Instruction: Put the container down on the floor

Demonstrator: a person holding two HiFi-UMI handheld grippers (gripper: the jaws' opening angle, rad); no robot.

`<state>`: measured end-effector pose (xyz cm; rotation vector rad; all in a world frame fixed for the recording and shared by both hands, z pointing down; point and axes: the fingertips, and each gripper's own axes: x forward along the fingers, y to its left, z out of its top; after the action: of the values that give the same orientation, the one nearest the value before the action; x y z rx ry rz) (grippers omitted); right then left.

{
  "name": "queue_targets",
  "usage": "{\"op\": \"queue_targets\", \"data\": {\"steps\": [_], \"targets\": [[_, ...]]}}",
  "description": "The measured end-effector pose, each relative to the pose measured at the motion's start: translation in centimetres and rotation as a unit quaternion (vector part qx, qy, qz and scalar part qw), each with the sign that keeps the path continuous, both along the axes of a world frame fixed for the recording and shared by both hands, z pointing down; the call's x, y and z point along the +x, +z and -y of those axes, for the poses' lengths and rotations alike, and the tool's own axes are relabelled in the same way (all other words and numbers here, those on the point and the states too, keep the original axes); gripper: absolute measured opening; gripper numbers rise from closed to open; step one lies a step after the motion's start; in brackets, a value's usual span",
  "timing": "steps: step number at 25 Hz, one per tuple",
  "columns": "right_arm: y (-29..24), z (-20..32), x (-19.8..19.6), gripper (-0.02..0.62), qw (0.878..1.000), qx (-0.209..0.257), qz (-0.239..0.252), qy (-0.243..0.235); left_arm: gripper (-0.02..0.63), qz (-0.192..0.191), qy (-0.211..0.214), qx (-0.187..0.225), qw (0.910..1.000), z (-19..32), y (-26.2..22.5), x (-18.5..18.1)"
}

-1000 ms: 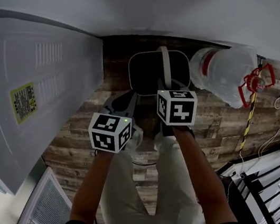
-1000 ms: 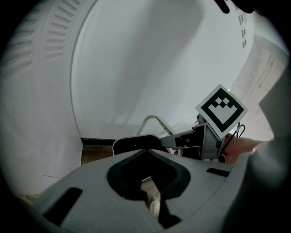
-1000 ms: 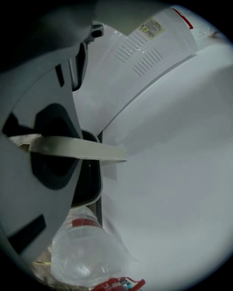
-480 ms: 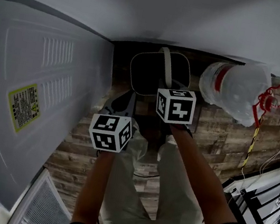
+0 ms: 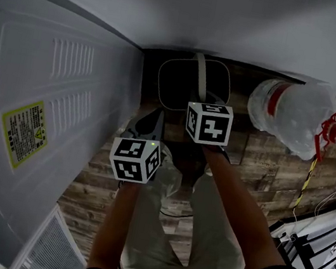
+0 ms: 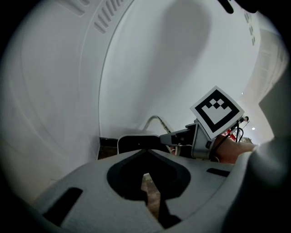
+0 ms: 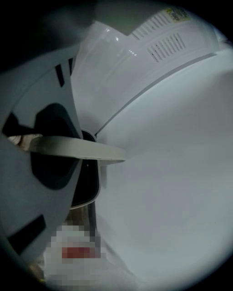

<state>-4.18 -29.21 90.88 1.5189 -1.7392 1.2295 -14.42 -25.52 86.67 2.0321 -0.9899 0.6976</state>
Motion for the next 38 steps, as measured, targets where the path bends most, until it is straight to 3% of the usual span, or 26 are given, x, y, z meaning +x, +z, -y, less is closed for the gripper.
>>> {"op": "queue_targets", "data": {"steps": [24, 38], "targets": [[4.2, -0.2, -1.8, 0.032, 1.0, 0.016, 0.012, 0.005, 0.017, 0.003, 0.003, -0.005, 1.0, -0.9, 3.5, -0.5], [5.2, -2.6, 1.3, 0.032, 1.0, -0.006, -0.016, 0.016, 0.017, 0.006, 0.038, -0.008, 0.9992, -2.1, 4.0, 2.2]]}}
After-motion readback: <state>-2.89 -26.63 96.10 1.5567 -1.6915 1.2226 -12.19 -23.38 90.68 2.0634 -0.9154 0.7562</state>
